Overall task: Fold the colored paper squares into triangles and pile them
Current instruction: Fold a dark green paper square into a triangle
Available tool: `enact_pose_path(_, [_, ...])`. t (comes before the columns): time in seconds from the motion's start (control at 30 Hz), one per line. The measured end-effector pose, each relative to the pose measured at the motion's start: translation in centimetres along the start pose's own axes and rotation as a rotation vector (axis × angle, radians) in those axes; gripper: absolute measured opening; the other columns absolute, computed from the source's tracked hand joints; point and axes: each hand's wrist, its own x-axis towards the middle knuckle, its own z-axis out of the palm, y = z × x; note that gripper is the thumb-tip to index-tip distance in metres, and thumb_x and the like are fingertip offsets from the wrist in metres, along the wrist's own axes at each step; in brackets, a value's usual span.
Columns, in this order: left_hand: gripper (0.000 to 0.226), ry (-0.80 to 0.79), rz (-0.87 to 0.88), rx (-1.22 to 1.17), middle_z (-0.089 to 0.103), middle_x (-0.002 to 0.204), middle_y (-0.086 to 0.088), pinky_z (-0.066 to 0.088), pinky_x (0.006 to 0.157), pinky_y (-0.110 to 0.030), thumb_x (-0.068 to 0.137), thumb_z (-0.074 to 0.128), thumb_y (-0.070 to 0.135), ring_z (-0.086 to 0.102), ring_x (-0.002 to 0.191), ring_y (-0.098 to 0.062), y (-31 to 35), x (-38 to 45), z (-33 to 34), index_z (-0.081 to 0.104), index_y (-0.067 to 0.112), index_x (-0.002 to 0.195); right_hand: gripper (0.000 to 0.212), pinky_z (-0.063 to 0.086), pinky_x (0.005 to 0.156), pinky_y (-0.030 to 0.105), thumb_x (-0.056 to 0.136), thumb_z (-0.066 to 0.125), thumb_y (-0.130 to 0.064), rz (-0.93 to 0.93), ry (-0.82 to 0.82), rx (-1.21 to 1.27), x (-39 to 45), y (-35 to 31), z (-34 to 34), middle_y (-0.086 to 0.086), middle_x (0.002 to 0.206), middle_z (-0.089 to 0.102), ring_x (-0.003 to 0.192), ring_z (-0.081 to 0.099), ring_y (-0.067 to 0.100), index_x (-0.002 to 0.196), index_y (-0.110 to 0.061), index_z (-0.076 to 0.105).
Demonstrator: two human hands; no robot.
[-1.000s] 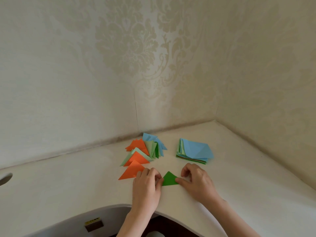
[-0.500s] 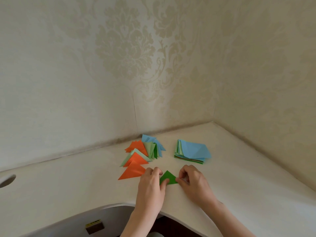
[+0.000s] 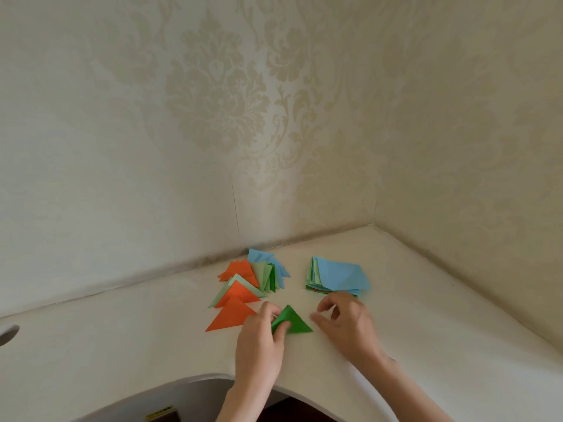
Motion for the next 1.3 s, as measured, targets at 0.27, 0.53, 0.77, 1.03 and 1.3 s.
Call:
enact_pose_path(0.27, [0.022, 0.103, -0.088, 0.082, 0.06, 0.087, 0.005, 0.046, 0.06, -0.024, 0.084, 0.07, 0.025, 0.057, 0.08, -0.013, -6.0, 0.9, -5.1, 0.053, 0.022, 0.097, 0.035, 0.045, 0.088, 0.042, 0.074, 0.08, -0.025, -0.045, 0.22, -0.337, 3.0, 2.3, -0.6, 0.007, 0.115, 0.066, 0.105, 0.062, 0.029, 0.106, -0.014, 0.07])
enact_pose_path(0.53, [0.022, 0.099, -0.089, 0.155, 0.055, 0.083, 0.012, 0.03, 0.059, -0.013, 0.08, 0.075, 0.022, 0.05, 0.08, -0.011, -7.1, 2.0, -5.2, 0.056, 0.022, 0.092, 0.018, 0.031, 0.103, 0.04, 0.088, 0.066, -0.031, 0.027, 0.155, -0.356, 3.7, 2.4, 0.2, -0.006, 0.115, 0.068, 0.107, 0.062, 0.016, 0.103, -0.024, 0.073])
enact_pose_path(0.77, [0.023, 0.166, -0.015, 0.209, 0.056, 0.084, 0.008, 0.04, 0.063, -0.025, 0.073, 0.08, 0.016, 0.047, 0.078, -0.013, -8.6, 3.9, -5.2, 0.063, 0.02, 0.088, 0.012, 0.028, 0.103, 0.043, 0.084, 0.069, -0.034, 0.048, 0.203, -0.377, 3.7, 2.3, 0.4, -0.011, 0.11, 0.069, 0.103, 0.063, 0.014, 0.092, -0.027, 0.075])
enact_pose_path(1.03, [0.008, 0.22, 0.036, 0.277, 0.058, 0.081, 0.005, 0.044, 0.06, -0.03, 0.081, 0.074, 0.018, 0.047, 0.072, -0.016, -8.2, 3.1, -4.8, 0.067, 0.02, 0.081, 0.01, 0.029, 0.101, 0.047, 0.084, 0.07, -0.029, 0.045, 0.247, -0.445, 3.8, 2.4, 1.1, -0.005, 0.107, 0.069, 0.089, 0.066, 0.019, 0.088, -0.023, 0.076])
enact_pose_path(1.3, [0.008, 0.223, 0.133, 0.059, 0.052, 0.084, 0.015, 0.049, 0.059, -0.022, 0.085, 0.067, 0.021, 0.046, 0.081, -0.007, -3.4, 2.3, -3.9, 0.06, 0.025, 0.084, 0.01, 0.032, 0.099, 0.04, 0.083, 0.068, -0.036, 0.113, 0.274, -0.308, 3.5, 2.0, 0.8, -0.011, 0.11, 0.067, 0.098, 0.062, 0.013, 0.083, -0.028, 0.075])
